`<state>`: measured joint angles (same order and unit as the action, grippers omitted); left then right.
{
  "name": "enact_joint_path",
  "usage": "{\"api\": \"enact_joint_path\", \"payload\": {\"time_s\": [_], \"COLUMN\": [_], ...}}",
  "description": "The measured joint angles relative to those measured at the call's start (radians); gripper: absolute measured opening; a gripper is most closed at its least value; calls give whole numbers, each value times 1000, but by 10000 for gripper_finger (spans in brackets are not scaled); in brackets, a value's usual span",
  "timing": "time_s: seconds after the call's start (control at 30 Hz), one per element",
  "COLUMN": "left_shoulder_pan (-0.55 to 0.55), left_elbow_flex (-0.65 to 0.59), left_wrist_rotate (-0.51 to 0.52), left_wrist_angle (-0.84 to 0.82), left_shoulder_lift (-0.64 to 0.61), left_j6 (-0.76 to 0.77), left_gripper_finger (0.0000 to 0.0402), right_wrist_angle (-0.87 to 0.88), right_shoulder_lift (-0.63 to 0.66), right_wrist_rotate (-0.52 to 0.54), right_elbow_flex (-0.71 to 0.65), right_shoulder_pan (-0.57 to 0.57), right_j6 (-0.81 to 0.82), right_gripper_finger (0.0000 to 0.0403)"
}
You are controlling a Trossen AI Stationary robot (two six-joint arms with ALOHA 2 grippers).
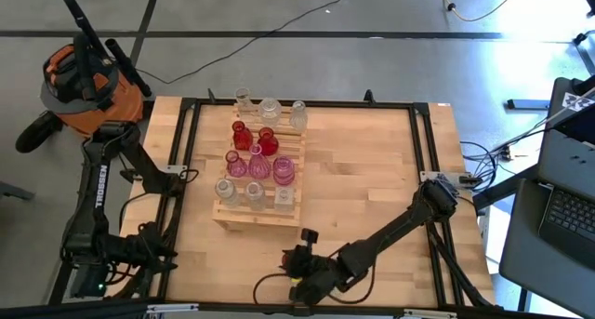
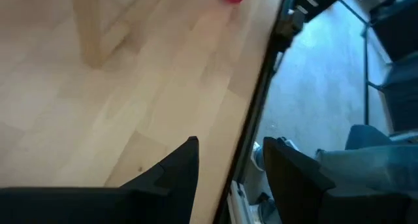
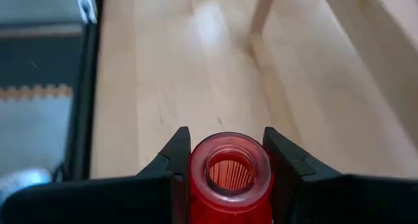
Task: Sort vases onto shelf
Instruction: Put the red vase on the shelf aligned with the other red vase
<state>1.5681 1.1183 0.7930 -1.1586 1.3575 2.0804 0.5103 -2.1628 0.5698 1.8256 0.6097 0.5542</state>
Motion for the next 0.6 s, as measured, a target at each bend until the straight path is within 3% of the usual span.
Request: {"api": "enact_joint_path", "payload": {"time_s": [0.17, 0.37, 0.47, 0.6], "left_shoulder_pan": [-72, -193, -272, -377], "left_elbow_flex": [-28, -151, -229, -299], "left_wrist_rotate": [-118, -248, -248, -171], "left_wrist_angle": [-45, -38, -46, -44], "left_shoulder_lift": [-1, -23, -49, -89], "left_j6": [42, 61, 61, 57], "left_gripper_finger": [163, 163, 163, 163], "right_wrist_angle": [291, 643, 812, 985], "right_shoulder_lift": [2, 2, 2, 2], "right_wrist_rotate": [23, 80, 102, 117], "right_elbow_flex": [128, 244, 283, 322], "right_shoulder_pan": [35, 95, 119, 124], "right_j6": [81, 261, 349, 431], "right_gripper_finger": [96, 96, 96, 96]}}
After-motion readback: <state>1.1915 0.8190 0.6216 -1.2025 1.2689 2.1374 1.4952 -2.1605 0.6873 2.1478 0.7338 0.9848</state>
